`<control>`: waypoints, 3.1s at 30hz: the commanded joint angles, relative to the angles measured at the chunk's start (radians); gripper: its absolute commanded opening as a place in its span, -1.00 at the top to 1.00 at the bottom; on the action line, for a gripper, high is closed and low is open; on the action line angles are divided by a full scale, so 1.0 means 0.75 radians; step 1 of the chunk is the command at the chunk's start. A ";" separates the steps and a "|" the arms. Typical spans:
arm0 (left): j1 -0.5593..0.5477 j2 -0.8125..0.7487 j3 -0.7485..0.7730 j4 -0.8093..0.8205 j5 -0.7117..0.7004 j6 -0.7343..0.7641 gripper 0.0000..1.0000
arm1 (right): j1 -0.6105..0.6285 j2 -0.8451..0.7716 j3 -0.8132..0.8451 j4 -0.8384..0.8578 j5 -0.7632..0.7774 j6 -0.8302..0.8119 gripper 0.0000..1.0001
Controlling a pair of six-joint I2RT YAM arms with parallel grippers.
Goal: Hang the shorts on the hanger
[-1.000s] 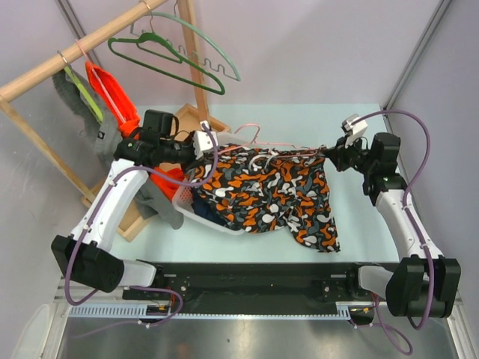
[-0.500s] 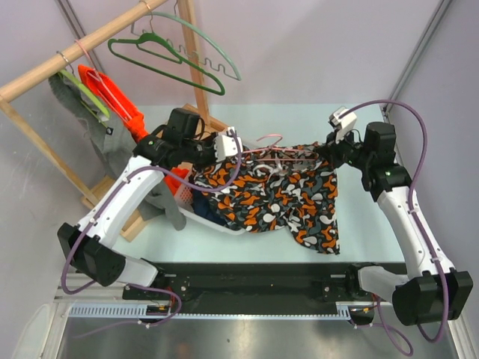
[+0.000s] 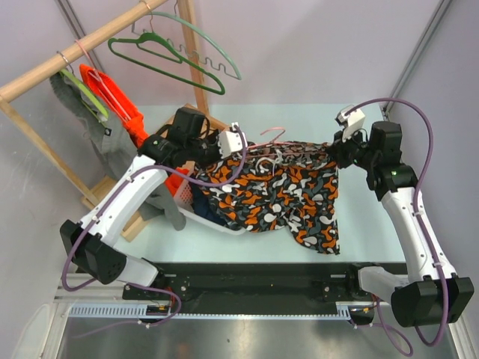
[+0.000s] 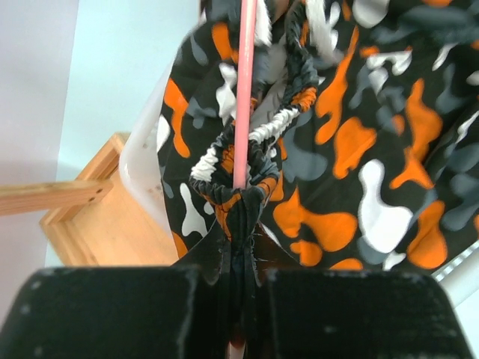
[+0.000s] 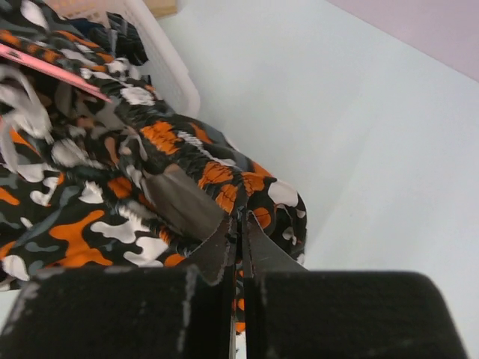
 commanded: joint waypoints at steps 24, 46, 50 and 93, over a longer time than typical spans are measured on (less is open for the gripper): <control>-0.089 -0.016 0.115 0.067 0.309 -0.160 1.00 | 0.235 -0.047 0.109 0.128 -0.572 -0.385 -0.42; 0.179 -0.069 0.129 -0.166 0.609 -0.031 0.35 | 0.277 0.096 0.242 0.061 -0.596 -0.510 1.00; 0.246 -0.072 0.123 -0.201 0.593 0.028 0.21 | 0.217 0.100 0.300 -0.013 -0.654 -0.537 1.00; -0.258 -0.615 -0.335 0.903 0.060 -0.567 -0.63 | 0.334 0.276 1.191 -0.498 -0.081 -0.046 1.00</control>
